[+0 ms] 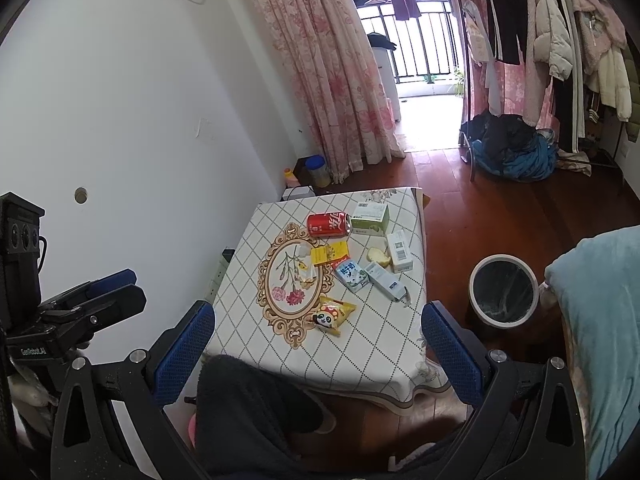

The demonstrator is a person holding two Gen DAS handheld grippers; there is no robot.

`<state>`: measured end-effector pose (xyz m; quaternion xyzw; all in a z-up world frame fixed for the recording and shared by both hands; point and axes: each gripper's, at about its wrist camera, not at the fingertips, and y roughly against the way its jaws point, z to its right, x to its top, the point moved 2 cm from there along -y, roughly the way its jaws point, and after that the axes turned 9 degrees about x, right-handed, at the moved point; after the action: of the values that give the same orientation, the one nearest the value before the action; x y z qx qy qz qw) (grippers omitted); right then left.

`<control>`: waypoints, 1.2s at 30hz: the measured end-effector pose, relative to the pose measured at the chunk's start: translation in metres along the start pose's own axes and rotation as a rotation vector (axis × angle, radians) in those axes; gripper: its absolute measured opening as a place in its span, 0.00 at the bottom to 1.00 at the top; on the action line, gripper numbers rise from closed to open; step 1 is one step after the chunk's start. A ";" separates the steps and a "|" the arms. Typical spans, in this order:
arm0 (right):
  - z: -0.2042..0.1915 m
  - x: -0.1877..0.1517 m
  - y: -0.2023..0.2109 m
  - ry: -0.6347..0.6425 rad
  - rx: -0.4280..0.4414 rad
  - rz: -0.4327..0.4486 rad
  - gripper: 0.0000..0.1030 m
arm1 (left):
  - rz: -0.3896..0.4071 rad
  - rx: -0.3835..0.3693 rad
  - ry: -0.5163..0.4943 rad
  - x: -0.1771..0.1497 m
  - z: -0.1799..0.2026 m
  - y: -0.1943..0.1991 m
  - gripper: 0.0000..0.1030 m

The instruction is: Collect trash

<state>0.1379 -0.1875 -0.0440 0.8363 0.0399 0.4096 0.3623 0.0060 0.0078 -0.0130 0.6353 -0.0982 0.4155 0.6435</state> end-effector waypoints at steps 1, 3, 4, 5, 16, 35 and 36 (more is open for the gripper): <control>0.000 0.000 0.000 0.001 -0.001 0.000 1.00 | 0.000 0.002 0.001 0.000 -0.001 0.000 1.00; 0.000 0.001 0.001 0.000 0.001 0.001 1.00 | 0.001 0.000 0.001 0.000 0.000 0.000 1.00; 0.000 0.002 0.001 0.000 0.003 0.000 1.00 | 0.002 0.001 0.001 0.001 0.001 0.000 1.00; 0.000 0.002 0.002 0.002 0.003 0.001 1.00 | 0.002 0.002 0.000 0.001 0.002 -0.001 1.00; 0.000 0.004 0.005 0.005 0.003 0.003 1.00 | 0.002 -0.002 0.000 0.002 0.001 -0.003 1.00; -0.002 0.004 0.006 0.007 0.004 0.006 1.00 | 0.003 -0.002 -0.004 0.005 0.005 0.002 1.00; -0.002 0.005 0.006 0.007 0.004 0.007 1.00 | 0.003 -0.005 -0.010 0.006 0.009 0.004 1.00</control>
<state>0.1382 -0.1895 -0.0363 0.8356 0.0393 0.4137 0.3592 0.0106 0.0011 -0.0045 0.6358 -0.1035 0.4129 0.6439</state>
